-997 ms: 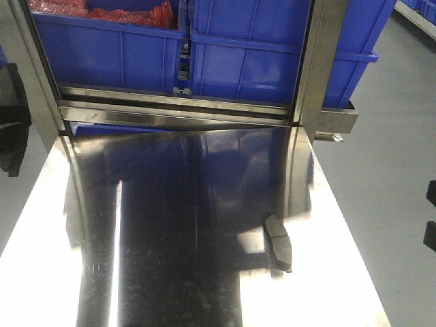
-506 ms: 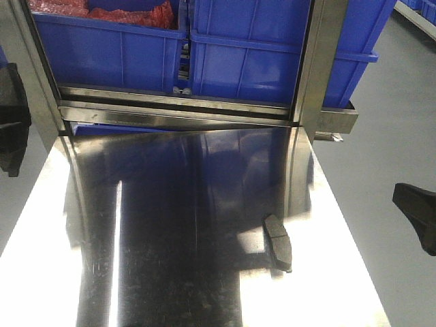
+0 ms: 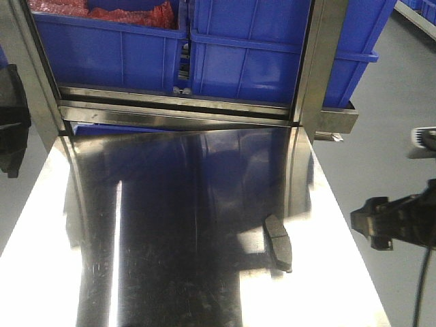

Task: Move and align brake pads A on conveyor
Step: 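Move the open right gripper above the other brake pad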

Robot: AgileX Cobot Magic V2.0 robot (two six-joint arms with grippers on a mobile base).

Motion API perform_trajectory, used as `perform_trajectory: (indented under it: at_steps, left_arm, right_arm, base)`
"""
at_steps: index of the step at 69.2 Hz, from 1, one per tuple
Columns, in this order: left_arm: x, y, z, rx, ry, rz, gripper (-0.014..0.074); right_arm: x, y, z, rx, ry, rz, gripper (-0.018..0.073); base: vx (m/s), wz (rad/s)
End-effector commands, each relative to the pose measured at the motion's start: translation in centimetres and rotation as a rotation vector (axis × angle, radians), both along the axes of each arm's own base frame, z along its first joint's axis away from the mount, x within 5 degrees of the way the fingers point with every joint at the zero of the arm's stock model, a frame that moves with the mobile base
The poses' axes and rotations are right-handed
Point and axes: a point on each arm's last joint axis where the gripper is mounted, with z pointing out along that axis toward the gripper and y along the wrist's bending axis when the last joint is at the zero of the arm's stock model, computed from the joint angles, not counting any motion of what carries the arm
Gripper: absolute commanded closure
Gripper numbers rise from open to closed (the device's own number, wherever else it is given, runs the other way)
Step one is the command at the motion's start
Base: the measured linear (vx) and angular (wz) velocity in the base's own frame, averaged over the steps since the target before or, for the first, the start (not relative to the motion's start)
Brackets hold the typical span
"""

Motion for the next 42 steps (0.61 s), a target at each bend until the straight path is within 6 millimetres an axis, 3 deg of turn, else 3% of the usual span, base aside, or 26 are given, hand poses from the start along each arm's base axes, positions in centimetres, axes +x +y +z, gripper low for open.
perform_trajectory:
  at_steps: [1, 31, 42]
  left_arm:
    - [-0.2, -0.2, 1.7, -0.034, -0.112, -0.029, 0.0398]
    - [-0.2, -0.2, 1.7, -0.034, -0.112, -0.029, 0.0398]
    - [-0.2, -0.2, 1.7, -0.034, -0.112, -0.029, 0.0398]
  right_arm:
    - [2.1, 1.2, 0.5, -0.001, -0.045, 0.041, -0.0101]
    - [8.3, 8.8, -4.2, -0.042, 0.116, 0.161, -0.0087]
    - [10.1, 10.4, -5.4, -0.057, 0.148, 0.157, -0.0075]
  base:
    - [0.0, 0.0]
    - [0.0, 0.0]
    - [0.0, 0.0]
